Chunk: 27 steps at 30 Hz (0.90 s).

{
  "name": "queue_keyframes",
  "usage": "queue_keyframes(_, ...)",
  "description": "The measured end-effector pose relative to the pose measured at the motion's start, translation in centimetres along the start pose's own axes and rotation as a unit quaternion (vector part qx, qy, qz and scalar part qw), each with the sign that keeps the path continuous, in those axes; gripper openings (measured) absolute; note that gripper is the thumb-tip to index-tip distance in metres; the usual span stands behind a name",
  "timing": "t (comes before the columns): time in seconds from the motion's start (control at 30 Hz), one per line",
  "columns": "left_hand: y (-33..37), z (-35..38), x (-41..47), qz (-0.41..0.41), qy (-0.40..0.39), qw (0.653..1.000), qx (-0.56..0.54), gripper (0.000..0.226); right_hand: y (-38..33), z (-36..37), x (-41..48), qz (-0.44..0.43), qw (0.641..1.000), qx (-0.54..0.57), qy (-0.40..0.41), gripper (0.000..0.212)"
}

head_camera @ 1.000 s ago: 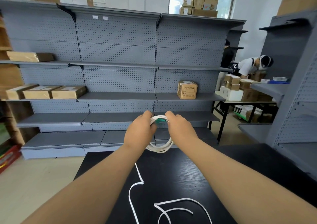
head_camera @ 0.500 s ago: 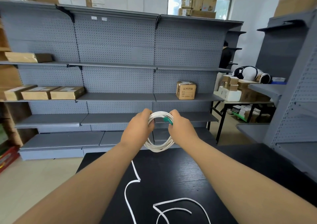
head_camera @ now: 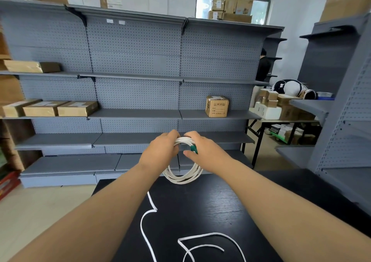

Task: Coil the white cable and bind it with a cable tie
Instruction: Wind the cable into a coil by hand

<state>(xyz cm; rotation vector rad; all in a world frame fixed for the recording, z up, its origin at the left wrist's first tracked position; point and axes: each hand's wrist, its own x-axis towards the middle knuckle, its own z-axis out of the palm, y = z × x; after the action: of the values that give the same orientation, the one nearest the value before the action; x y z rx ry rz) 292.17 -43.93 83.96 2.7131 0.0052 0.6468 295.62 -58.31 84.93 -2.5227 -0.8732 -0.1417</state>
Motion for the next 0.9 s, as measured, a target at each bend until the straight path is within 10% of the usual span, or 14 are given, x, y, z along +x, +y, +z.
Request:
queue_keyframes(0.63,-0.6,0.6,-0.5,-0.024,0.015,0.996,-0.083,0.015,1.1,0.4,0.7,0.102,0.99,0.069,0.075,0.01)
queue_keyframes(0.9,0.4,0.3,-0.1,0.026,-0.001,1.0,-0.007,0.019,-0.2,0.2,0.4,0.024,0.993,-0.108,0.046,0.011)
